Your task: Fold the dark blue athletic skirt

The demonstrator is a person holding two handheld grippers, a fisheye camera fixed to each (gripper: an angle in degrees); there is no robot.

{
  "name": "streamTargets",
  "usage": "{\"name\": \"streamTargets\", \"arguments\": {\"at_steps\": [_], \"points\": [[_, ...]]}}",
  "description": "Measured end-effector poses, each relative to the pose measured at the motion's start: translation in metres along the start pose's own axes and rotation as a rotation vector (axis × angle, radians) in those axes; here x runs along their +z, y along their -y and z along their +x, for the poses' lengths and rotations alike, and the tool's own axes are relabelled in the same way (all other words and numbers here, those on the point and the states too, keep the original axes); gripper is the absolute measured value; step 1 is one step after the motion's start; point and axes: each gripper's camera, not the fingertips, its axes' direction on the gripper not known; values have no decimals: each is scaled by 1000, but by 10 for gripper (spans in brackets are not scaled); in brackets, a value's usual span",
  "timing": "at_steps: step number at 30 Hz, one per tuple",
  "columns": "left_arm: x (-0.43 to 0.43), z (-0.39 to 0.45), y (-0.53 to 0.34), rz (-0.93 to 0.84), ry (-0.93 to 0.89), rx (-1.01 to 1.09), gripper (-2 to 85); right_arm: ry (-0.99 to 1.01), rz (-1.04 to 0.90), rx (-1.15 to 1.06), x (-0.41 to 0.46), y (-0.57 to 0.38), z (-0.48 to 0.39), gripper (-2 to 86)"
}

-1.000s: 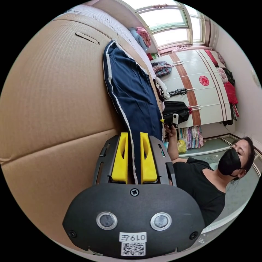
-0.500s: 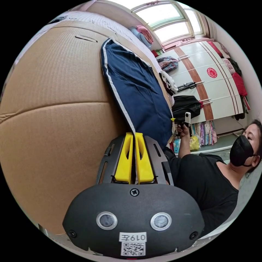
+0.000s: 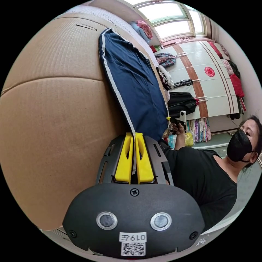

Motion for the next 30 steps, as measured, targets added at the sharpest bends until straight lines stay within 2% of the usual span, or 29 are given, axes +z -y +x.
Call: {"name": "streamTargets", "arguments": {"at_steps": [8, 14, 17, 20, 22, 23, 25, 27, 30], "points": [[3, 12, 20, -89, -32, -5, 25, -14, -59, 2, 8, 31, -12, -3], [-7, 36, 32, -95, 31, 16, 20, -72, -96, -11, 8, 55, -30, -5], [-12, 50, 41, -139, 55, 25, 16, -171, -143, -26, 4, 68, -47, -5], [-46, 73, 49, -106, 236, 53, 15, -440, -131, -65, -13, 80, -80, -8], [-76, 115, 73, -5, 434, 180, 15, -662, -25, -222, -16, 98, -128, -8], [-82, 129, 82, 36, 481, 227, 15, -704, 16, -274, -14, 104, -141, -8], [-86, 188, 130, 193, 608, 449, 15, -762, 195, -480, 7, 134, -188, -9], [-67, 226, 177, 234, 671, 630, 16, -785, 288, -587, 32, 165, -212, -9], [-23, 255, 283, 279, 834, 679, 18, -881, 352, -665, 77, 232, -234, -9]]}}
